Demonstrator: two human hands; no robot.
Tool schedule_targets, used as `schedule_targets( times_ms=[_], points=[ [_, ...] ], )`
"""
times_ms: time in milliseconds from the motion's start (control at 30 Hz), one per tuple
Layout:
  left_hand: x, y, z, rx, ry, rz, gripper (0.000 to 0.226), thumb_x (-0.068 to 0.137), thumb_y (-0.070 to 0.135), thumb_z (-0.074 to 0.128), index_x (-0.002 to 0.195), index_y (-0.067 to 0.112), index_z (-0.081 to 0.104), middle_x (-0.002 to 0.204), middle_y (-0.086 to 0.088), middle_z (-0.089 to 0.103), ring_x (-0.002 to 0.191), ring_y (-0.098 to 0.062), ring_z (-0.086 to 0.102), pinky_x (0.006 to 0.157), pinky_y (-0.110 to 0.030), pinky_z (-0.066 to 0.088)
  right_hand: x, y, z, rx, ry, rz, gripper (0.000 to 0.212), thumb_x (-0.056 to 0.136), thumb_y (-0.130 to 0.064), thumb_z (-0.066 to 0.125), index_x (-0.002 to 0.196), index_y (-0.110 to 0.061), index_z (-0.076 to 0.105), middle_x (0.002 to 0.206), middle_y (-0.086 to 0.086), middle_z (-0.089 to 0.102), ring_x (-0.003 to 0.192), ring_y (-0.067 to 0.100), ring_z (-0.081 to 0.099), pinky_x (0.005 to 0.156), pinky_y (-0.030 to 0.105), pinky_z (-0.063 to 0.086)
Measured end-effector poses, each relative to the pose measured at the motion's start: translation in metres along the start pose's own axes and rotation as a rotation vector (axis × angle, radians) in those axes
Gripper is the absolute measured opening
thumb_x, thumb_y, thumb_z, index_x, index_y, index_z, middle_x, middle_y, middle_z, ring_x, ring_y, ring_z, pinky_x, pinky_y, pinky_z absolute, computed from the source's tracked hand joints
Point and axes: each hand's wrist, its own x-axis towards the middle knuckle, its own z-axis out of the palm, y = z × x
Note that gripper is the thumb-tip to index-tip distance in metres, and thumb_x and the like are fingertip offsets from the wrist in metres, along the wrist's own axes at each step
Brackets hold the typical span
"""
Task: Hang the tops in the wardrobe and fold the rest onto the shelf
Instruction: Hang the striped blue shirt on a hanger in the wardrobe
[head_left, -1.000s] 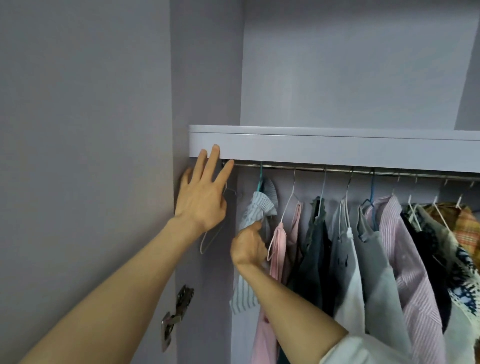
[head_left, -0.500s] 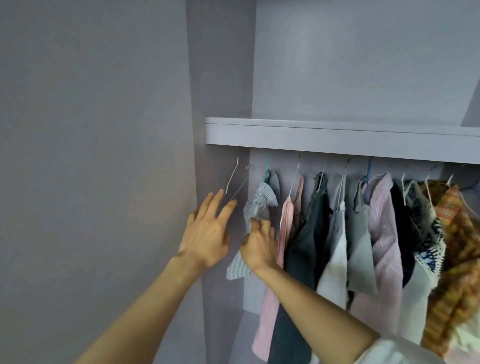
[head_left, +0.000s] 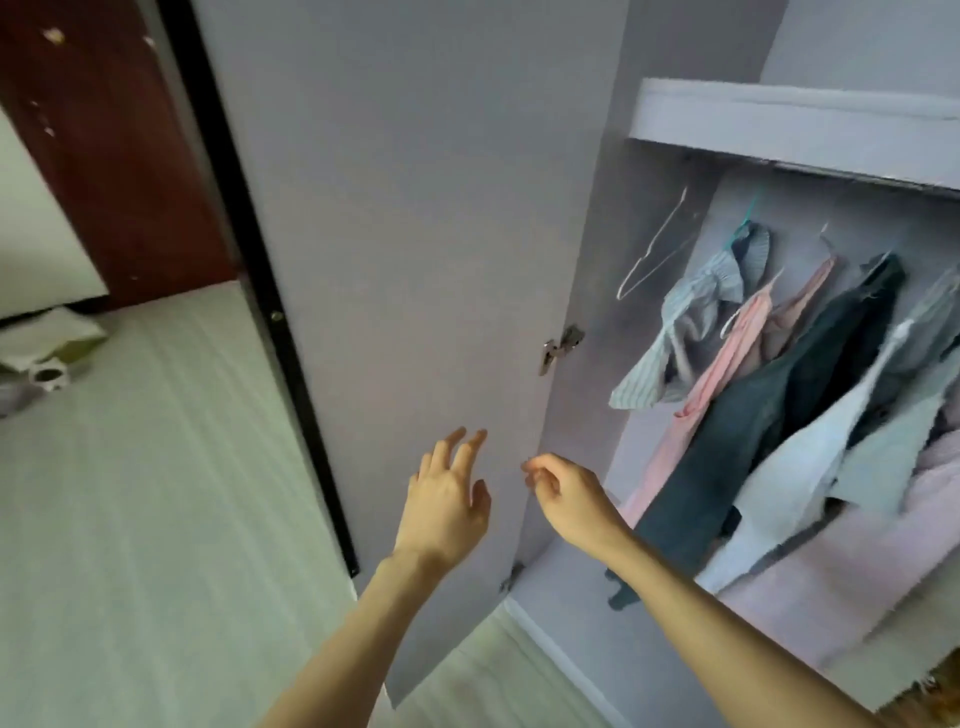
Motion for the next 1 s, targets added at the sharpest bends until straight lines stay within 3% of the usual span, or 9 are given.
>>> schedule_targets(
  times_ms=[133, 333, 433, 533, 633, 800, 1000],
  points=[
    [-0.076, -0.042, -0.004, -0.006, 0.089, -0.271, 0.055, 0.092, 0.011, 0.048, 0.145, 0.018, 0.034, 0.148, -0.004, 0.033, 0.132, -0.025, 0.037, 0.107, -0.036, 0.034, -0.022, -0.018, 0.054, 0.024, -0.255, -0.104, 0.026, 0.096, -0.011, 0.041, 0.111, -0.015, 0.063, 0.092, -0.008, 0.063, 0.09, 0.019, 0.062, 0.081, 0.027, 0.045],
    [-0.214, -0.084, -0.013, -0.021, 0.266, -0.698, 0.045, 0.092, 0.007, 0.049, 0.137, 0.009, 0.046, 0.142, -0.006, 0.043, 0.129, -0.023, 0.043, 0.105, -0.027, 0.032, -0.072, -0.043, 0.14, 0.01, -0.669, -0.271, 0.025, 0.097, -0.01, 0.04, 0.108, -0.011, 0.063, 0.093, 0.0, 0.067, 0.084, 0.019, 0.063, 0.075, 0.022, 0.045],
    [-0.291, -0.094, -0.025, 0.019, 0.328, -0.907, 0.041, 0.092, 0.008, 0.049, 0.133, 0.011, 0.052, 0.138, -0.004, 0.048, 0.126, -0.023, 0.046, 0.104, -0.028, 0.035, -0.105, -0.074, 0.187, -0.016, -0.861, -0.365, 0.025, 0.097, -0.011, 0.04, 0.107, -0.012, 0.063, 0.089, -0.003, 0.064, 0.086, 0.019, 0.062, 0.082, 0.028, 0.048],
    [-0.361, -0.102, -0.049, 0.028, 0.505, -1.1, 0.037, 0.089, 0.005, 0.052, 0.125, 0.01, 0.059, 0.13, -0.009, 0.054, 0.116, -0.026, 0.054, 0.094, -0.028, 0.04, -0.148, -0.117, 0.236, -0.04, -1.022, -0.491, 0.025, 0.097, -0.013, 0.041, 0.108, -0.013, 0.063, 0.089, -0.003, 0.064, 0.083, 0.013, 0.059, 0.081, 0.024, 0.047],
    [-0.423, -0.109, -0.071, 0.032, 0.652, -1.245, 0.036, 0.092, 0.009, 0.051, 0.127, 0.012, 0.057, 0.128, -0.006, 0.055, 0.116, -0.021, 0.053, 0.092, -0.025, 0.038, -0.192, -0.164, 0.281, -0.089, -1.166, -0.608, 0.026, 0.097, -0.016, 0.04, 0.107, -0.019, 0.063, 0.086, -0.01, 0.062, 0.085, 0.011, 0.059, 0.078, 0.021, 0.045],
    [-0.554, -0.133, -0.106, -0.015, 0.907, -1.456, 0.033, 0.093, 0.011, 0.049, 0.126, 0.015, 0.057, 0.128, 0.0, 0.056, 0.116, -0.015, 0.052, 0.093, -0.021, 0.037, -0.298, -0.252, 0.376, -0.201, -1.409, -0.79, 0.027, 0.096, -0.017, 0.038, 0.106, -0.018, 0.063, 0.095, 0.0, 0.066, 0.094, 0.018, 0.06, 0.088, 0.031, 0.048],
    [-0.677, -0.151, -0.139, -0.061, 1.018, -1.659, 0.034, 0.093, 0.01, 0.048, 0.126, 0.012, 0.056, 0.127, -0.005, 0.056, 0.118, -0.018, 0.052, 0.097, -0.026, 0.038, -0.395, -0.319, 0.448, -0.253, -1.568, -0.883, 0.024, 0.096, -0.019, 0.035, 0.098, -0.024, 0.058, 0.09, -0.006, 0.063, 0.078, 0.019, 0.061, 0.071, 0.028, 0.049]
  ],
)
